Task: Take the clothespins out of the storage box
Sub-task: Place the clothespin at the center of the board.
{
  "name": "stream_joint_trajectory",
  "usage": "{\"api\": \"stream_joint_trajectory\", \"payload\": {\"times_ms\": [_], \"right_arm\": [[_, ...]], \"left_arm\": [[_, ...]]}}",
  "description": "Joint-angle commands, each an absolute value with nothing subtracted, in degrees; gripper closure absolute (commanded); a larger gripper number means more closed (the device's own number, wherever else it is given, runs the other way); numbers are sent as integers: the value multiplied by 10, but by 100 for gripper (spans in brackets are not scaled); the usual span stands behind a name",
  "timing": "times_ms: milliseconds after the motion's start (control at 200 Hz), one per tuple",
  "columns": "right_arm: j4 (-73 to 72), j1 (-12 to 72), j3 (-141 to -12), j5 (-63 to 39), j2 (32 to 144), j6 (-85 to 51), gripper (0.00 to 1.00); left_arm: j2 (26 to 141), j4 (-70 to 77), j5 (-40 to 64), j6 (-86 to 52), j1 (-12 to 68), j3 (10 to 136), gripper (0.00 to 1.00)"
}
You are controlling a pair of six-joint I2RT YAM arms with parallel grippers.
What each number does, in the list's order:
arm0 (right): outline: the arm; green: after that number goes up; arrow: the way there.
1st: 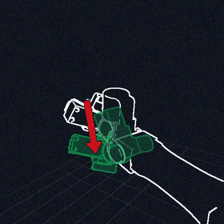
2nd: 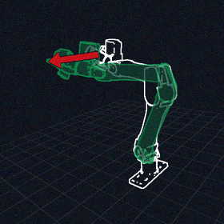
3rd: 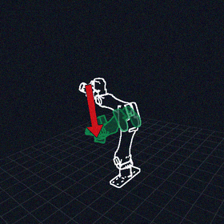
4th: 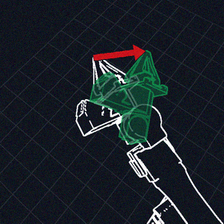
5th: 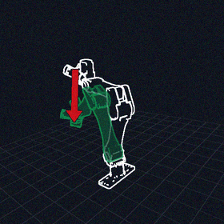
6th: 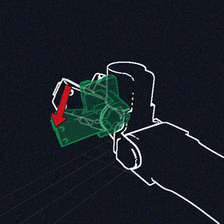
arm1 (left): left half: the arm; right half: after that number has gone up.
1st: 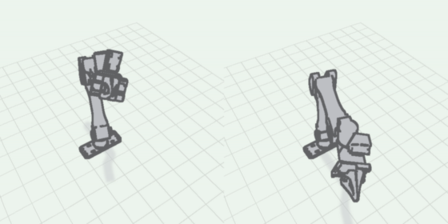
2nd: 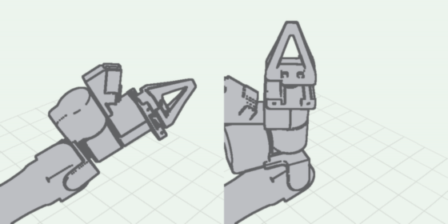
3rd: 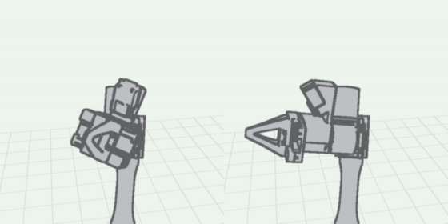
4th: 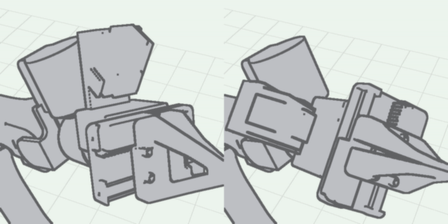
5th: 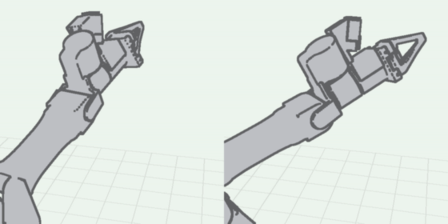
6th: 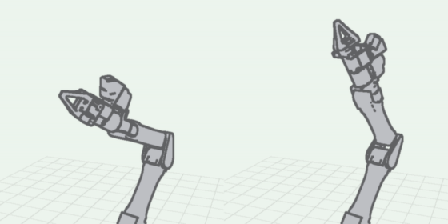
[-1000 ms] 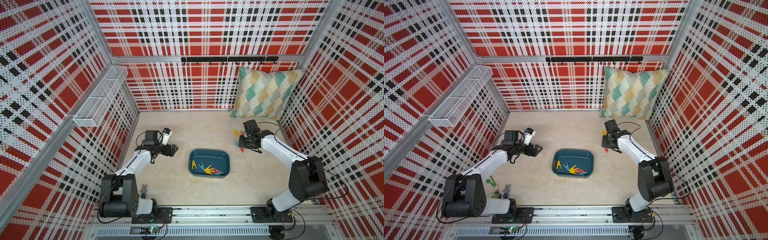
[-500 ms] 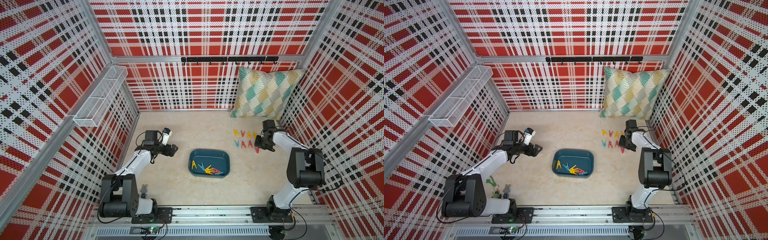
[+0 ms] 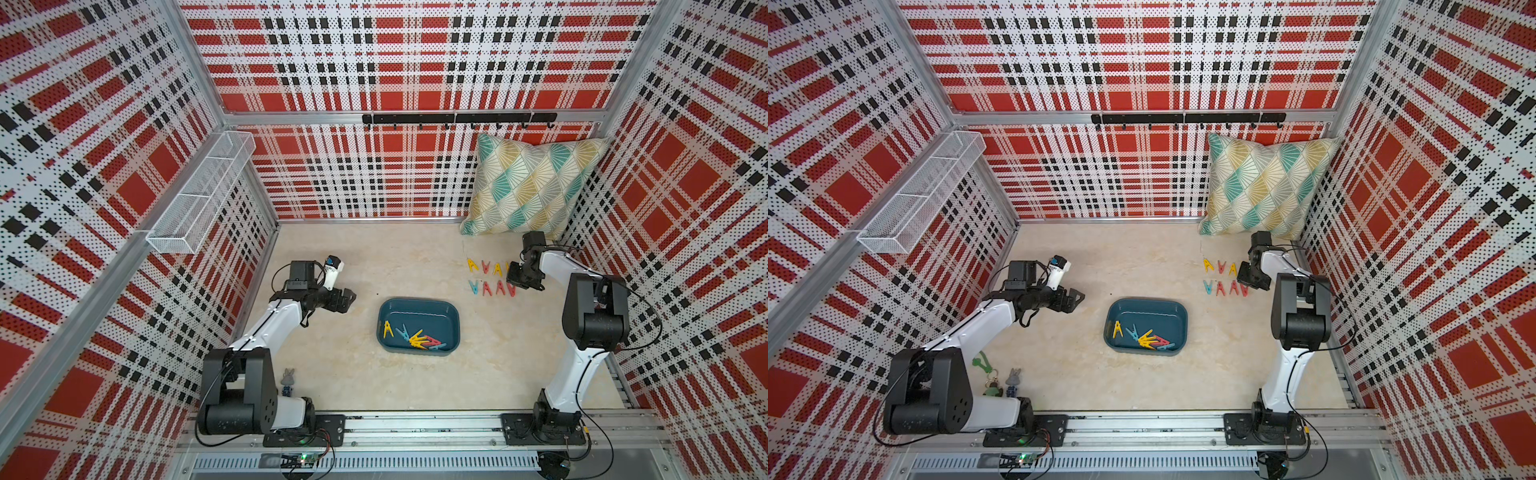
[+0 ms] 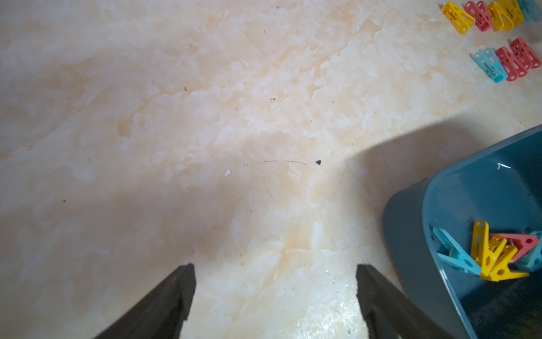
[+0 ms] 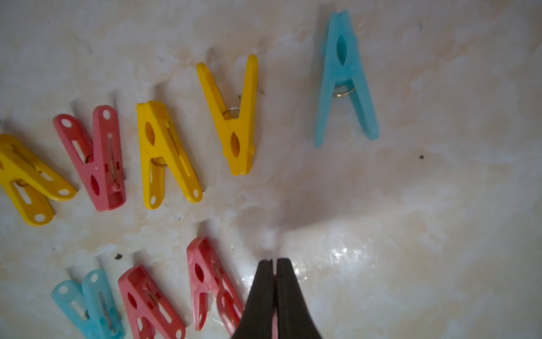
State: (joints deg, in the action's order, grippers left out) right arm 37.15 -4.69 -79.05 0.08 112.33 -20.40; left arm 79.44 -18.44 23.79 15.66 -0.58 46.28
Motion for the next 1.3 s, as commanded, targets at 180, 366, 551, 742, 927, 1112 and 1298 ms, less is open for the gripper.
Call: {"api": "stream_joint_trajectory", "payload": {"times_ms": [180,366,551,742,927,1112,1298], "right_arm": [[366,-50,-813,9,1158,-192,97],[360,-50,-820,11,1164,-191,96],[359,-50,-823,12,1153,-192,85],[374,-49,-824,15,1128,-190,74],[387,-43,-808,8,1066,-194,72],[405,-11,-782,-9,976,-193,71],[408,64,-741,-35,887,-196,68]], "left_arm": [[780,-179,247,158,-11,459,9],[780,-178,248,158,-11,458,9],[780,-179,247,158,-11,459,9],[781,-179,248,158,-11,458,9],[780,-179,249,158,-11,459,9],[780,-180,248,159,-12,459,8],[779,-180,247,159,-12,459,9]]}}
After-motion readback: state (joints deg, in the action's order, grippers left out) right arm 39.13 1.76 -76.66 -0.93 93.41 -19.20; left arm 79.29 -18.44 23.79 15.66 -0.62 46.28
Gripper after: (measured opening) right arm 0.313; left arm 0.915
